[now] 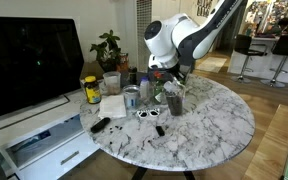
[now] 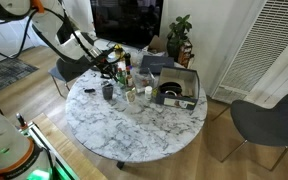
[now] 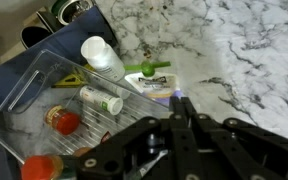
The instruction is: Use the clear measuring cup to remove some contents from the clear cup.
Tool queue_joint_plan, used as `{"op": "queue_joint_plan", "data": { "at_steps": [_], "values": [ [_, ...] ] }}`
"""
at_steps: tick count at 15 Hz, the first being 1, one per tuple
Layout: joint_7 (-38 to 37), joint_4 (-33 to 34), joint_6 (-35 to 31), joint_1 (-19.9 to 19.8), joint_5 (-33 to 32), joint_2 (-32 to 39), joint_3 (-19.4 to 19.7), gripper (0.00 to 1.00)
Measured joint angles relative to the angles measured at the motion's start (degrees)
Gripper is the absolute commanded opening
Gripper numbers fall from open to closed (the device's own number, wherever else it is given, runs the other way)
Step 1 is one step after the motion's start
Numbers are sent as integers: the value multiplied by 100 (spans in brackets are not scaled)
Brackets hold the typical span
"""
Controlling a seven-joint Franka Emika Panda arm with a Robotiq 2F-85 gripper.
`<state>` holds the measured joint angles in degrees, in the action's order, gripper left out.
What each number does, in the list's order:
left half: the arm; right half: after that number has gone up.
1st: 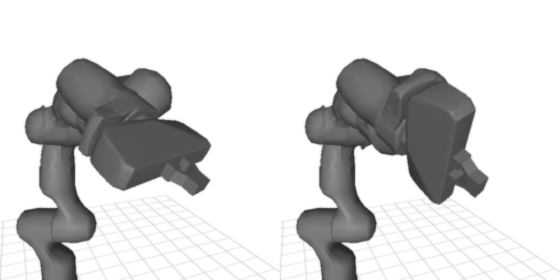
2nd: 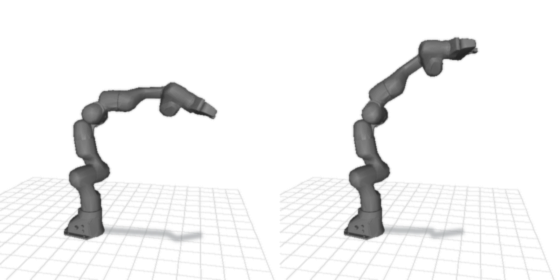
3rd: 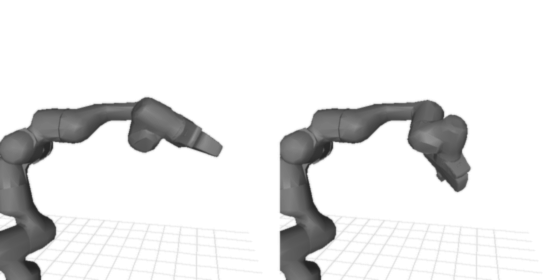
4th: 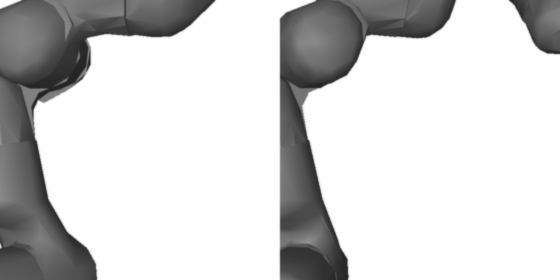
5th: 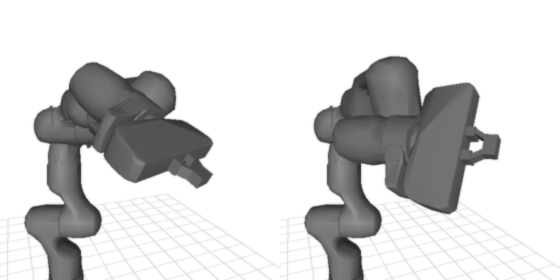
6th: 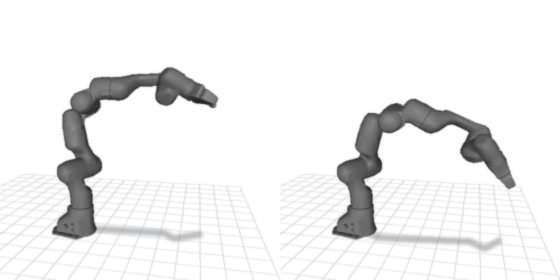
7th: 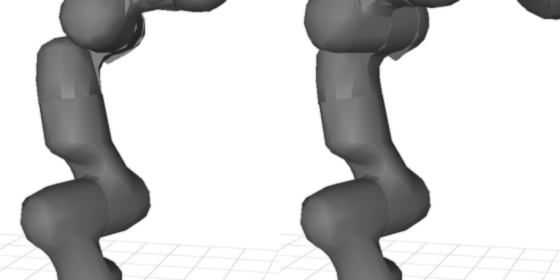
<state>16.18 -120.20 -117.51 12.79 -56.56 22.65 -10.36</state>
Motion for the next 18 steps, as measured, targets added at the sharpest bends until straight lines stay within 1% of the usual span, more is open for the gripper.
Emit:
{"op": "queue_joint_plan", "data": {
  "at_steps": [6, 8, 14, 18],
  "values": [
    [-170, -321, -570, -129, -14, -244, 15, 1],
    [-329, -604, -634, -150, -117, -449, 27, 1],
    [-943, -1738, -718, -241, -616, -1443, 77, 1],
    [-1652, -2198, -733, -268, -1270, -1972, 110, 1]
  ]
}}
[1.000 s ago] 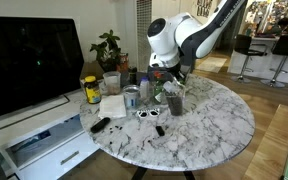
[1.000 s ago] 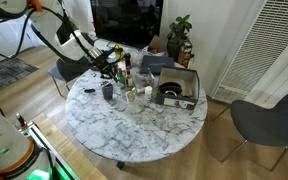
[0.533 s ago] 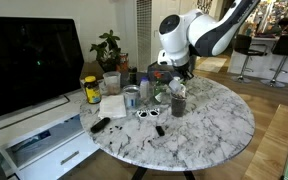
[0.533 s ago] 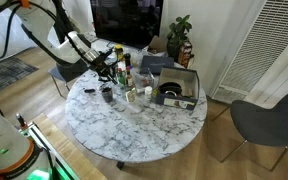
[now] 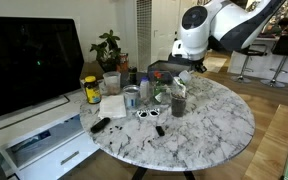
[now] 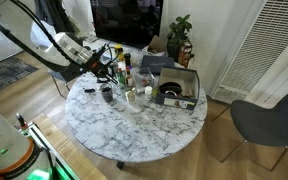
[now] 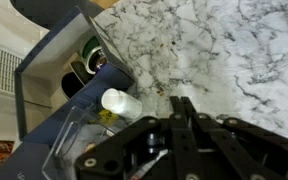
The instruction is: Use the clear measuring cup to remove some contents from the clear cup.
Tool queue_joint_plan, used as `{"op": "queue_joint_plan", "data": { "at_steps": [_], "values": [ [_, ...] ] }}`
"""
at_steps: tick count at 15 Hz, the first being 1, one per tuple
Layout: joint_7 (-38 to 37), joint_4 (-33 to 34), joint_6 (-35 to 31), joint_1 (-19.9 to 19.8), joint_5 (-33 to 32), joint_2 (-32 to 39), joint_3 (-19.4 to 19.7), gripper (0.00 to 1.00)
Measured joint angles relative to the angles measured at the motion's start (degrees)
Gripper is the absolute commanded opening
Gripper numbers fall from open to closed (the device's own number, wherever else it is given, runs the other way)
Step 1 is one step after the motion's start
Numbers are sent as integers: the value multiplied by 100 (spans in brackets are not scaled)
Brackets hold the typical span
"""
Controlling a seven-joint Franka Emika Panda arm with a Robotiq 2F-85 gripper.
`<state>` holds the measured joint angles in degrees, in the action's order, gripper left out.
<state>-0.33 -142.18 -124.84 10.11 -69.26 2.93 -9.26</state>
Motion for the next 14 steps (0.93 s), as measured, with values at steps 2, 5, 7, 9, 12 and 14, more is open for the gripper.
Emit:
{"op": "queue_joint_plan", "data": {
  "at_steps": [2, 5, 7, 9, 12, 14],
  "values": [
    [-438, -224, -168, -50, -405, -231, 42, 1],
    [-1149, -618, -901, -258, -1101, -508, 259, 1],
    [-1673, -847, -1539, -466, -1700, -597, 496, 1],
    [-2282, -1001, -2114, -694, -2595, -639, 753, 1],
    [-3265, -1041, -3007, -984, -4007, -675, 1106, 4],
    [-3615, -1031, -3384, -1104, -4454, -676, 1264, 4]
  ]
}}
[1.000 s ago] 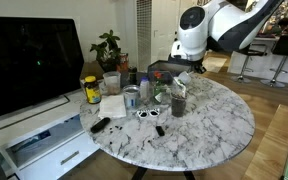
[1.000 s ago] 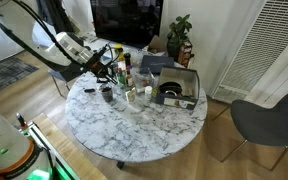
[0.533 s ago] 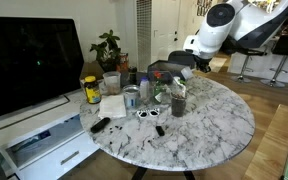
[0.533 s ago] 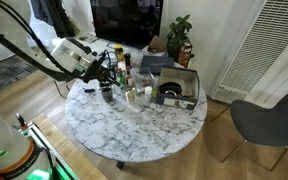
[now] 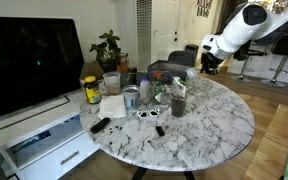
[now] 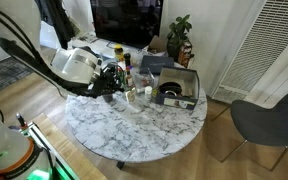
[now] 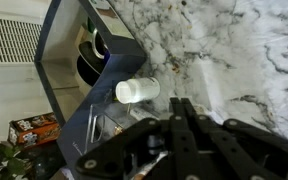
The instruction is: Use the clear measuring cup to remove some contents from the clear cup.
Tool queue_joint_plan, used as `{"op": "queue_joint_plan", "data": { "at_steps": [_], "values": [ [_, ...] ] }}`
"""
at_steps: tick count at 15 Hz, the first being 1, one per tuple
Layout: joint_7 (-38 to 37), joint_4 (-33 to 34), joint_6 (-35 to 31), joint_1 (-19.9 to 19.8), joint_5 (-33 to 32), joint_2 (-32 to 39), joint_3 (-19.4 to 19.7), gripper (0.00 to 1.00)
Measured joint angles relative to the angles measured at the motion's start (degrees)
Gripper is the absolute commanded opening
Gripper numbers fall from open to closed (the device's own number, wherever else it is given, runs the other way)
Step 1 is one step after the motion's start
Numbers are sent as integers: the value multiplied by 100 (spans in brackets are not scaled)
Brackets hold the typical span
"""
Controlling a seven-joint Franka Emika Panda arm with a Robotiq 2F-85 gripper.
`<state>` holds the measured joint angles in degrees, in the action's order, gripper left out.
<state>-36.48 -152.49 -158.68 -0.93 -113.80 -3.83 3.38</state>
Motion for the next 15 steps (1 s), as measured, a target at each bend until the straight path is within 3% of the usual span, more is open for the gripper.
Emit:
{"op": "queue_joint_plan", "data": {
  "at_steps": [8, 11, 15],
  "values": [
    [-104, 41, -35, 2, -139, 9, -1, 1],
    [-730, 97, -57, -1, -974, 9, 20, 1],
    [-2371, 118, -71, -7, -2750, 8, 183, 1]
  ]
}}
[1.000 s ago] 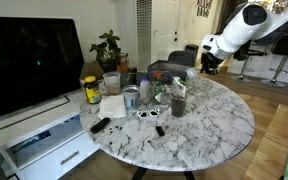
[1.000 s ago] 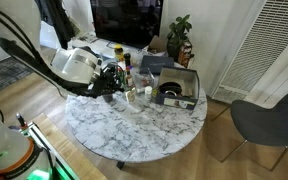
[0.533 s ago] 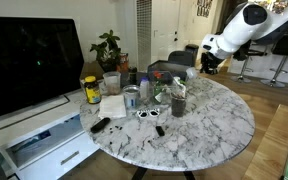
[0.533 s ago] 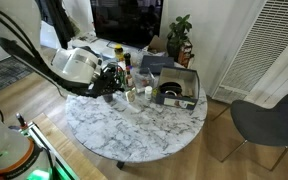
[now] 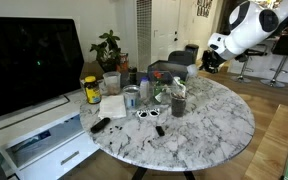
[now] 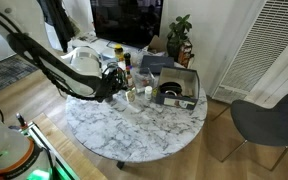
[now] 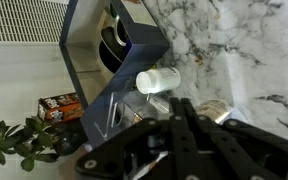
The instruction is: Use the clear measuring cup to remove some contents from the clear cup.
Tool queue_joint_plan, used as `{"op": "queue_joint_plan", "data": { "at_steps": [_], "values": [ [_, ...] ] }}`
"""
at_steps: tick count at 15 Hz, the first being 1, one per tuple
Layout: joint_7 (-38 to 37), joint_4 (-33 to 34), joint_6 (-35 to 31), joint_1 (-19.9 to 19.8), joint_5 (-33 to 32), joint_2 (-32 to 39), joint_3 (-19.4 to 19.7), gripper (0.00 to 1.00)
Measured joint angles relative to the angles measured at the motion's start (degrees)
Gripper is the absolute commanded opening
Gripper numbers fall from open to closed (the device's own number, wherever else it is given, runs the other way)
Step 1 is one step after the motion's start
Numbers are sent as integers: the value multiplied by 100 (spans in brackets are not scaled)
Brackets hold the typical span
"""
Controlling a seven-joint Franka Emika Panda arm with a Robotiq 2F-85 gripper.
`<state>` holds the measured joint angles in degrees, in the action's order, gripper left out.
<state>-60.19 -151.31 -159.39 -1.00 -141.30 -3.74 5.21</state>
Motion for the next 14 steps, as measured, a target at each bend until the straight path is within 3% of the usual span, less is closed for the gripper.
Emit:
{"op": "queue_joint_plan", "data": {
  "at_steps": [1, 9, 14],
  "values": [
    [-460, -1, 0, 2, -446, 0, 41, 1],
    [-661, -99, 261, 742, -274, -25, -41, 1],
    [-554, -355, 661, 541, -272, 9, -87, 1]
  ]
}}
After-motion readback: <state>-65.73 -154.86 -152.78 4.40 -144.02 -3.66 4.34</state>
